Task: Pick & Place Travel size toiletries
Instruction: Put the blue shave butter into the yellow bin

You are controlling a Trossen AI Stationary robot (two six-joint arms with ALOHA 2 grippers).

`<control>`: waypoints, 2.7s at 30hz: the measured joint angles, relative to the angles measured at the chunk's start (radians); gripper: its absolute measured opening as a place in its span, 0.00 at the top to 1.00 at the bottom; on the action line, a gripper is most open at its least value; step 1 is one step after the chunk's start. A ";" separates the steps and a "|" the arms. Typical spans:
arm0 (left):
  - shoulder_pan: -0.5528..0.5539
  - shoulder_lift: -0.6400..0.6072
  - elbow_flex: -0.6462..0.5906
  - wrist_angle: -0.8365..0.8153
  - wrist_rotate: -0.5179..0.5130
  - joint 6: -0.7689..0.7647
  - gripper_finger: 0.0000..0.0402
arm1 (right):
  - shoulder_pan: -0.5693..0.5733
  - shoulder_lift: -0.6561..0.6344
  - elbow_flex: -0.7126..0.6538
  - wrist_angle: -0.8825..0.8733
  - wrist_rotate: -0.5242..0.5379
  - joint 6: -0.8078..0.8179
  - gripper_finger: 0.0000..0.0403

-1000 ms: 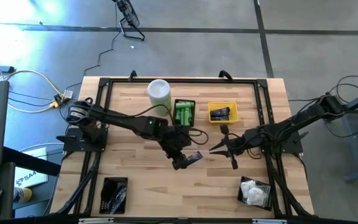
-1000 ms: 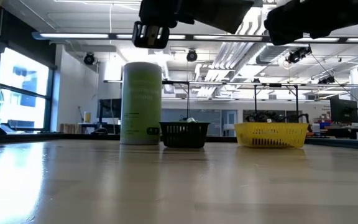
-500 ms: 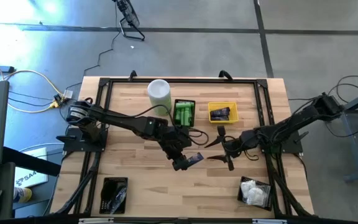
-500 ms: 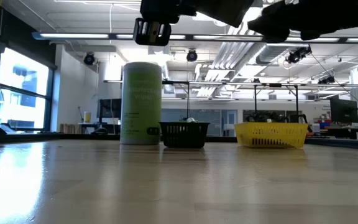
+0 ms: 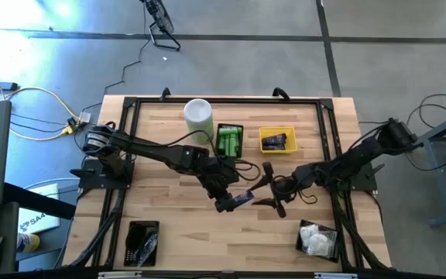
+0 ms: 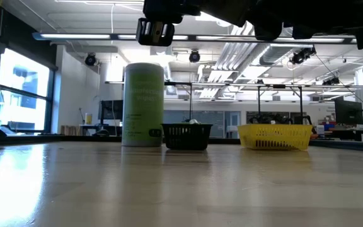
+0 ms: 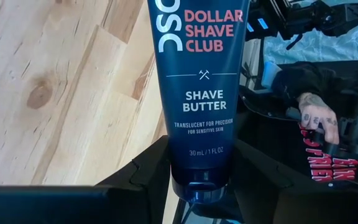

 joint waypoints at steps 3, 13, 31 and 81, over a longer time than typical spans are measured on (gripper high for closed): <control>0.000 0.000 0.000 0.000 0.000 0.001 0.64 | 0.000 0.031 0.000 0.042 -0.008 -0.027 0.50; 0.000 0.000 0.000 0.001 -0.011 0.002 0.64 | 0.000 0.055 0.000 0.092 0.021 -0.044 0.60; 0.000 0.000 0.000 0.000 -0.007 0.001 0.64 | 0.001 0.055 0.000 0.092 0.064 -0.052 0.99; 0.008 0.001 -0.001 -0.016 -0.049 0.174 0.43 | 0.000 0.055 0.000 0.089 0.068 -0.044 0.99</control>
